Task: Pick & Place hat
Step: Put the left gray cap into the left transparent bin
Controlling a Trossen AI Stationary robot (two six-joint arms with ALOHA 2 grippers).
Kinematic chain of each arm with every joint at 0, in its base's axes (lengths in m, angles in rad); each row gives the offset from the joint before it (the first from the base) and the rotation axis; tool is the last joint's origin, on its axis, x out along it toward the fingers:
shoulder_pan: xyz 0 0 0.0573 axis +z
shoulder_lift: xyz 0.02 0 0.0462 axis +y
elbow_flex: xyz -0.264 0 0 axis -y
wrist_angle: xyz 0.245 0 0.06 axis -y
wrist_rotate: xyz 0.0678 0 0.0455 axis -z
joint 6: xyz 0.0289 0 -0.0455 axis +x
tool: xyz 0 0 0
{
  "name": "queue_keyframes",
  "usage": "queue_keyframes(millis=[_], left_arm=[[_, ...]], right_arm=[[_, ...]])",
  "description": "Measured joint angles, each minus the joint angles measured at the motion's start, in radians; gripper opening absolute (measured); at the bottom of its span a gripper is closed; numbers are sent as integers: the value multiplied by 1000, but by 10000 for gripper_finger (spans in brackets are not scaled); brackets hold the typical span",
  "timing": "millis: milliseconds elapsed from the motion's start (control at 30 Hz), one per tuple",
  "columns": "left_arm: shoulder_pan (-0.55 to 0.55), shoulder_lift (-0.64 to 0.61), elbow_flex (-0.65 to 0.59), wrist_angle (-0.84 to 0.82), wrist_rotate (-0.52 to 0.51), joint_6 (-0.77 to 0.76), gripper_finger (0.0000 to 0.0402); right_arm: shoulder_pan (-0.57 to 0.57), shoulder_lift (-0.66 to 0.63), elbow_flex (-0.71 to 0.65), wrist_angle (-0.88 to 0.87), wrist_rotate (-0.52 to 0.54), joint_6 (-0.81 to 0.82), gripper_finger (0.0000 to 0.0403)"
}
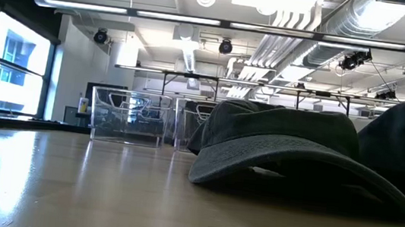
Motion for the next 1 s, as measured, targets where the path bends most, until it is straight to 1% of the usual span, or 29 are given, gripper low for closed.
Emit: queue_keyframes(millis=[100, 167, 300, 400, 567, 733, 867, 1000], left_arm=[[1, 3, 0, -22, -44, 8, 14], [19, 2, 0, -41, -46, 19, 12], [74, 2, 0, -73, 16, 19, 6], [121, 4, 0, -91, 34, 19, 8], [227, 44, -1, -137, 36, 11, 9], [336, 90, 0, -197, 42, -81, 9], [392, 150, -1, -215, 43, -134, 9], [435, 195, 0, -234, 47, -131, 9]], right_arm=[[0, 0, 0, -50, 5, 39, 75], [0, 0, 0, -87, 12, 69, 91], [0, 0, 0, -153, 15, 123, 116], [0, 0, 0, -172, 16, 130, 128], [0, 0, 0, -175, 16, 130, 134], [0, 0, 0, -175, 16, 130, 134], [0, 0, 0, -175, 5, 130, 134], [1, 0, 0, -175, -7, 130, 134]])
